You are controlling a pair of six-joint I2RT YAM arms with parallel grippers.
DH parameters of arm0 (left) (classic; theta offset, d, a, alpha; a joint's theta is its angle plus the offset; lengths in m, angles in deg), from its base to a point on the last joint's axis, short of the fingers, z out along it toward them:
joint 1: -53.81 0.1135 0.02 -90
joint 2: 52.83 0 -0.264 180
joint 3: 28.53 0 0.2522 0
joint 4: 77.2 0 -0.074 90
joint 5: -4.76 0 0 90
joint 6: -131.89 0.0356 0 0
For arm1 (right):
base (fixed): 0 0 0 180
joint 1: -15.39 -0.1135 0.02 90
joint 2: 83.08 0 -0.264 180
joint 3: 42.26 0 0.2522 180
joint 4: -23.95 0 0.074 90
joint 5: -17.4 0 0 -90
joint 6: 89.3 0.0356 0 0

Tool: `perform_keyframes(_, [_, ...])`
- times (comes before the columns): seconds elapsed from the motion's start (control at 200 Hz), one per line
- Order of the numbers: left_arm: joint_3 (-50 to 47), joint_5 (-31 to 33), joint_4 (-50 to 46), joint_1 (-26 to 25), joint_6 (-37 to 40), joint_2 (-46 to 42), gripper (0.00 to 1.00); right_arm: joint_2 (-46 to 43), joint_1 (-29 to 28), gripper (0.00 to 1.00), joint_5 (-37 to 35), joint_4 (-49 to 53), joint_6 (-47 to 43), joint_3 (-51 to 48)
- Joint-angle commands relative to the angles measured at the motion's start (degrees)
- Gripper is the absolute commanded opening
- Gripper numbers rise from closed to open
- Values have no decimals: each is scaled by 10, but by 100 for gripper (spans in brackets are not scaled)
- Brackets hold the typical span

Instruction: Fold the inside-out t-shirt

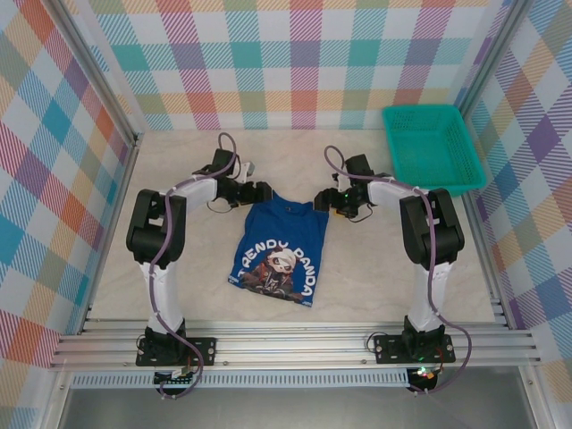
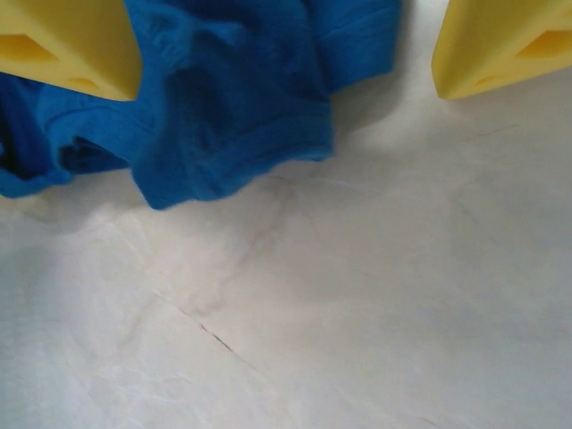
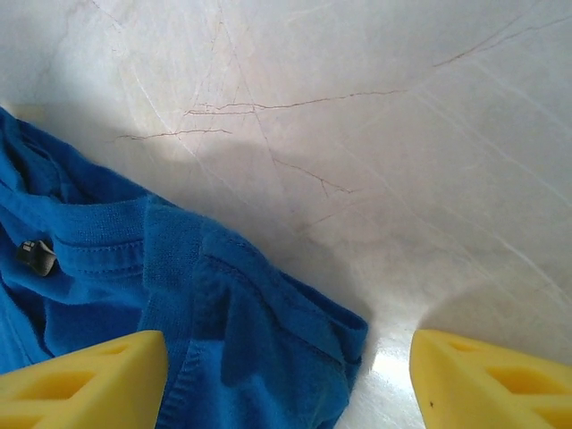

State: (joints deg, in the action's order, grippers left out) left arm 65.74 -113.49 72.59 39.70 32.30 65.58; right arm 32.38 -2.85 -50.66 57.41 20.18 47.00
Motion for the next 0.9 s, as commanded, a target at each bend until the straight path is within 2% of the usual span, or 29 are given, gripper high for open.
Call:
perform_keyframes(0.0, [-3, -56, -19, -2, 17, 17, 81, 30, -37, 67, 59, -33, 15, 0])
perform_keyframes(0.32, [-14, -94, -12, -2, 14, 25, 64, 28, -48, 58, 77, -40, 31, 5])
perform_keyframes(0.48, [-19, -104, -7, -2, 14, 35, 52, 36, -50, 52, 83, -56, 40, -1])
perform_keyframes(0.595, [-14, -117, -1, -2, 11, 46, 41, 39, -50, 44, 87, -76, 47, -4])
perform_keyframes(0.705, [-2, -118, 0, -1, 9, 54, 27, 36, -50, 38, 82, -96, 50, -5])
perform_keyframes(0.86, [15, -111, 0, 6, 2, 47, 10, 31, -40, 19, 66, -124, 41, 3])
perform_keyframes(0.895, [19, -110, 24, 10, -1, 41, 7, 29, -35, 15, 68, -132, 40, 9])
